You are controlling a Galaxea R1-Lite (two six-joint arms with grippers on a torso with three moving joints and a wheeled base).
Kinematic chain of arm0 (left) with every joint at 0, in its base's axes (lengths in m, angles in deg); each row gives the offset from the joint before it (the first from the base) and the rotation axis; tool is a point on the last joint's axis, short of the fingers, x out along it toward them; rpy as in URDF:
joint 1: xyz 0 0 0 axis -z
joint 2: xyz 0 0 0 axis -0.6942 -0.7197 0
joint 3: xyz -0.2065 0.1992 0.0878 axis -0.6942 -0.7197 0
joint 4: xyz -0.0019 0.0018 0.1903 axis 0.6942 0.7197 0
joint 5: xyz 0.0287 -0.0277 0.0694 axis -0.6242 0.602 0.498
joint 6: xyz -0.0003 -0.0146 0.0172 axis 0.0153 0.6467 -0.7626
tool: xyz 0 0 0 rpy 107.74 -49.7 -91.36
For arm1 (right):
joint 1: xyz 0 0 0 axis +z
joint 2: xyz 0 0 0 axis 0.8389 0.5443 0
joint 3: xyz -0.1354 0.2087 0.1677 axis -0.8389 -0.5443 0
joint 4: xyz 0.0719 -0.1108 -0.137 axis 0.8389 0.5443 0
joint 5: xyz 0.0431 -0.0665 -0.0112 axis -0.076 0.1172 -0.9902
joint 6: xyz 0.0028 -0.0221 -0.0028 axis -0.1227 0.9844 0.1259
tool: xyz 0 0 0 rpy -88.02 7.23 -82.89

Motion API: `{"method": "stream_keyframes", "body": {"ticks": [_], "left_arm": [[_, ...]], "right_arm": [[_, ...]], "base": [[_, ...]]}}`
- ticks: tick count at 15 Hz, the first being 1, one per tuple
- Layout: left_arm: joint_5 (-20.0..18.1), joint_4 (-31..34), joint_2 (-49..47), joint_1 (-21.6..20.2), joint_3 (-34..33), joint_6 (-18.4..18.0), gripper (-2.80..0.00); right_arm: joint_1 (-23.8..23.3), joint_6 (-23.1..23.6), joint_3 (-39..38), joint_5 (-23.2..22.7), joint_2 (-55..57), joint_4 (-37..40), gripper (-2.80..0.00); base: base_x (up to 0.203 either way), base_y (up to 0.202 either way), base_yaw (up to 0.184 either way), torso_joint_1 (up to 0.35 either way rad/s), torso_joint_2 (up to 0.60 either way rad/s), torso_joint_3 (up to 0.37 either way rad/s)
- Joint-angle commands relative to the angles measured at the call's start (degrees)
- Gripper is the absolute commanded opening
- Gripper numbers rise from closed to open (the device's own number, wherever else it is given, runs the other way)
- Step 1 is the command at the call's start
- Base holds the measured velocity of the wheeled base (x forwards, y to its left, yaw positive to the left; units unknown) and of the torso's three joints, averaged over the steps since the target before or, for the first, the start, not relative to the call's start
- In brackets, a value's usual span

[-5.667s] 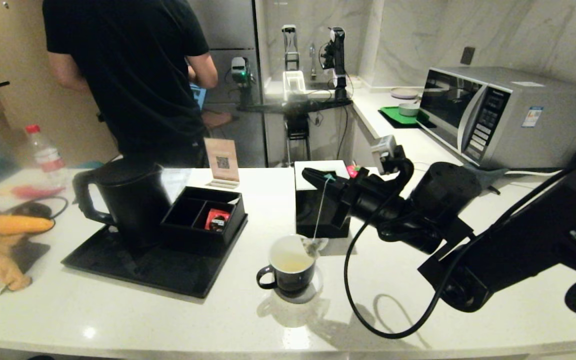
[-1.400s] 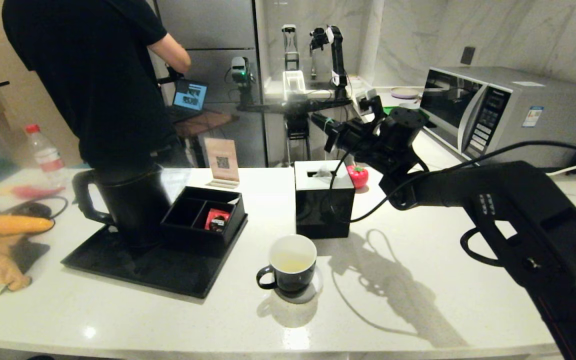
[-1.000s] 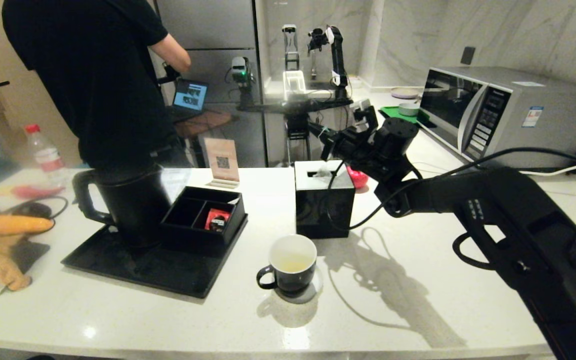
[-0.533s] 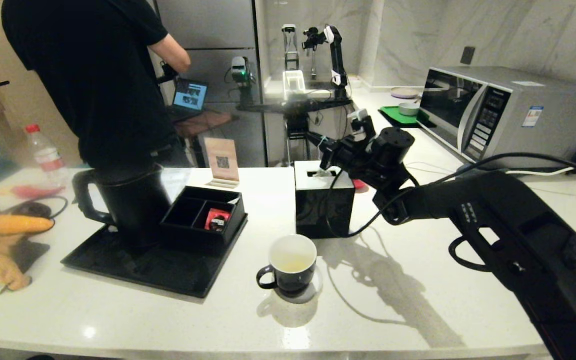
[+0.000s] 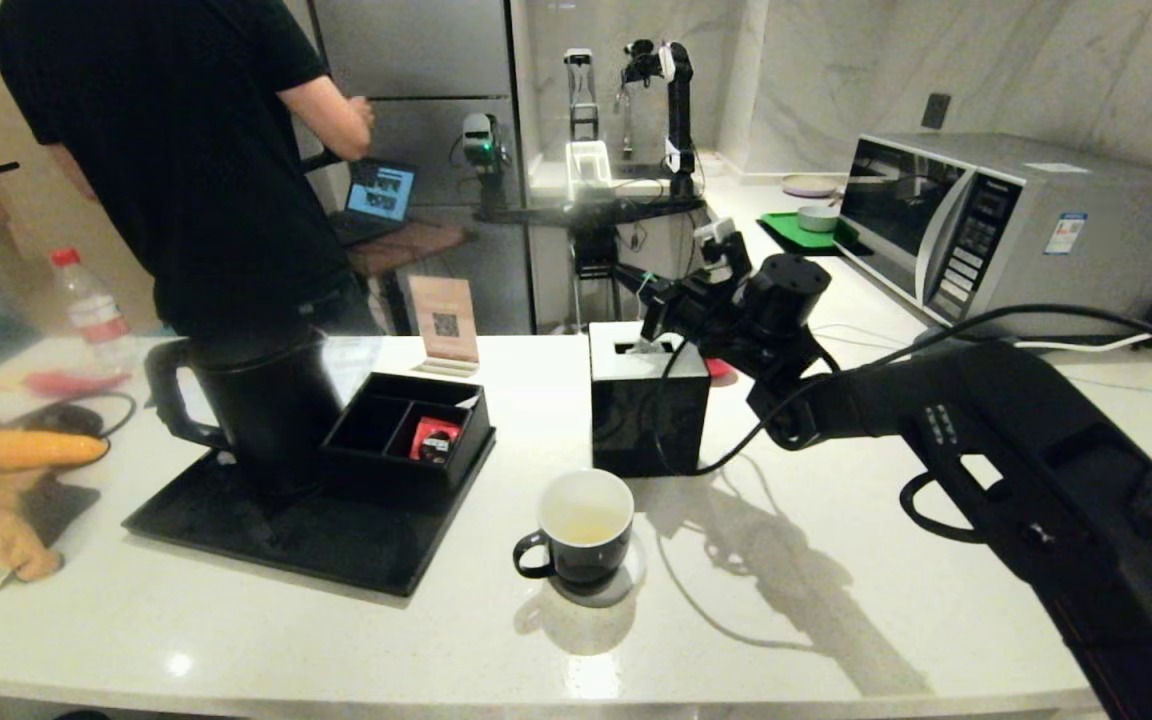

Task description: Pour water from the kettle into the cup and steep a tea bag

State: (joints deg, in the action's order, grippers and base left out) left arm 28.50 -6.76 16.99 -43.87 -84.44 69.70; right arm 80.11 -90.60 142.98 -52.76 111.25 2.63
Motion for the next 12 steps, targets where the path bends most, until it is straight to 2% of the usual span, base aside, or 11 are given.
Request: {"method": "stream_keyframes", "body": {"ticks": [1,3,4,5,9,12], "left_arm": [[0.0,0.0,0.0,0.0,0.0,0.0,-2.8],[0.0,0.0,0.0,0.0,0.0,0.0,-2.8],[0.0,0.0,0.0,0.0,0.0,0.0,-2.8],[0.0,0.0,0.0,0.0,0.0,0.0,-2.8],[0.1,0.0,0.0,0.0,0.0,0.0,-2.8],[0.0,0.0,0.0,0.0,0.0,0.0,-2.8]], "right_arm": [[-0.2,1.9,-1.5,-0.2,-0.3,-0.3,-2.8],[-0.2,2.1,-2.7,-0.2,-0.7,-0.7,-2.8],[-0.2,2.1,-3.0,-0.2,-1.1,-0.6,-1.26],[-0.3,2.1,-3.0,-0.2,-1.1,-0.6,0.0],[-0.6,2.2,-2.7,-0.2,-1.4,-1.0,0.0],[-1.4,7.0,-3.0,-0.4,-1.7,-0.1,0.0]], "base": [[0.0,0.0,0.0,0.0,0.0,0.0],[0.0,0.0,0.0,0.0,0.0,0.0],[0.0,0.0,0.0,0.0,0.0,0.0],[0.0,0.0,0.0,0.0,0.0,0.0],[0.0,0.0,0.0,0.0,0.0,0.0],[0.0,0.0,0.0,0.0,0.0,0.0]]}}
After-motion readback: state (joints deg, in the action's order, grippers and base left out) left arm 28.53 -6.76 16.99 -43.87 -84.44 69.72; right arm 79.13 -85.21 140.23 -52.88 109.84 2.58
